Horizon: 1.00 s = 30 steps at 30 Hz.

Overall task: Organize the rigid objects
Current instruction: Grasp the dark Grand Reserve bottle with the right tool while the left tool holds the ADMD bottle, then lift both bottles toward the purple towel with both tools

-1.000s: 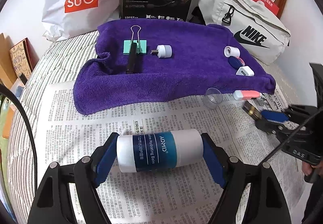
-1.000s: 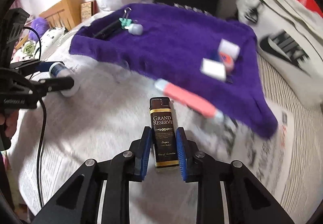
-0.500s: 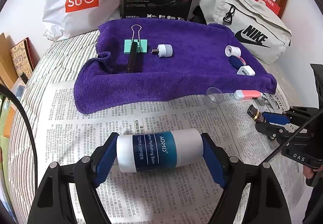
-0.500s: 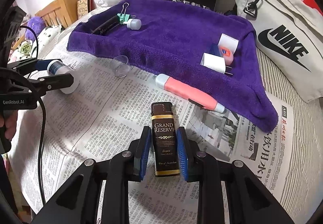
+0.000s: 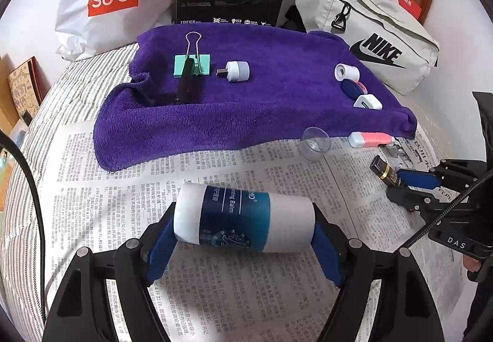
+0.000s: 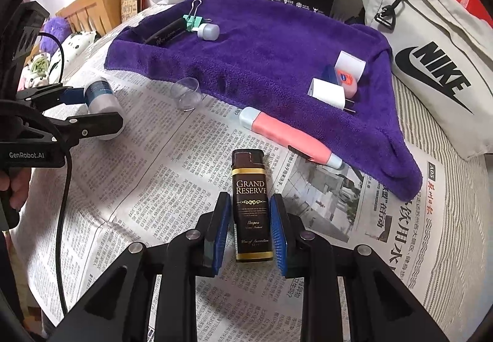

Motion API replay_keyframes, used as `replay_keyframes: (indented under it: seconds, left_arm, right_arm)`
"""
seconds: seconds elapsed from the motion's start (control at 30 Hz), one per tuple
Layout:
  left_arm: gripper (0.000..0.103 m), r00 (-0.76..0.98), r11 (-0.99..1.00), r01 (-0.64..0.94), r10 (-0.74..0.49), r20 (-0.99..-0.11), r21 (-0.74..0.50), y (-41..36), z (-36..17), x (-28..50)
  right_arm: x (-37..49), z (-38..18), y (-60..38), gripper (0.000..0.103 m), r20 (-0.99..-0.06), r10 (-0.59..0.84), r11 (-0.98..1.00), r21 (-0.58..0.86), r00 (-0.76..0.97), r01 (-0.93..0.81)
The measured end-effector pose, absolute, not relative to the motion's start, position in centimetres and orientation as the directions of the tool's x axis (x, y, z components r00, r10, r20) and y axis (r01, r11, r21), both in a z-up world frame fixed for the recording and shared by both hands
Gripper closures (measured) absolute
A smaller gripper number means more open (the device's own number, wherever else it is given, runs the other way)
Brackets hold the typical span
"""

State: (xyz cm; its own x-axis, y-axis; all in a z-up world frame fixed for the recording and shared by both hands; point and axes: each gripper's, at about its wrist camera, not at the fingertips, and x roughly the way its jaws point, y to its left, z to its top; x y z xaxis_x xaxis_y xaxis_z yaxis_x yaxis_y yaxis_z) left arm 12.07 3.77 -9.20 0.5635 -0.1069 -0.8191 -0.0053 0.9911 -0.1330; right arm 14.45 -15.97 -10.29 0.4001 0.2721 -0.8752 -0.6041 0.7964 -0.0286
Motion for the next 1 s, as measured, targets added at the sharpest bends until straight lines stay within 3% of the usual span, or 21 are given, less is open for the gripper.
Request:
replay_keyframes:
  seconds: [0.4, 0.63, 1.0]
  left_arm:
    - [0.027, 0.589, 0.995, -0.005, -0.073, -0.805, -0.095, 3.3, -9.4, 12.5]
    - [0.027, 0.607, 0.983, -0.003, -0.142, -0.782, -0.181, 4.5, -9.4, 11.4]
    - [0.027, 0.620, 0.984, 0.007, -0.145, -0.771, -0.179, 4.6, -9.4, 11.2]
  right_arm:
    - [14.0, -10.3, -16.4, 0.076, -0.856, 0.289, 0.812, -0.019, 0.429, -0.584]
    - [13.9, -10.2, -16.5, 0.076, -0.851, 0.290, 0.811, -0.024, 0.438, -0.584]
    - [13.7, -10.3, -16.6, 0.076, -0.844, 0.301, 0.814, -0.015, 0.445, -0.580]
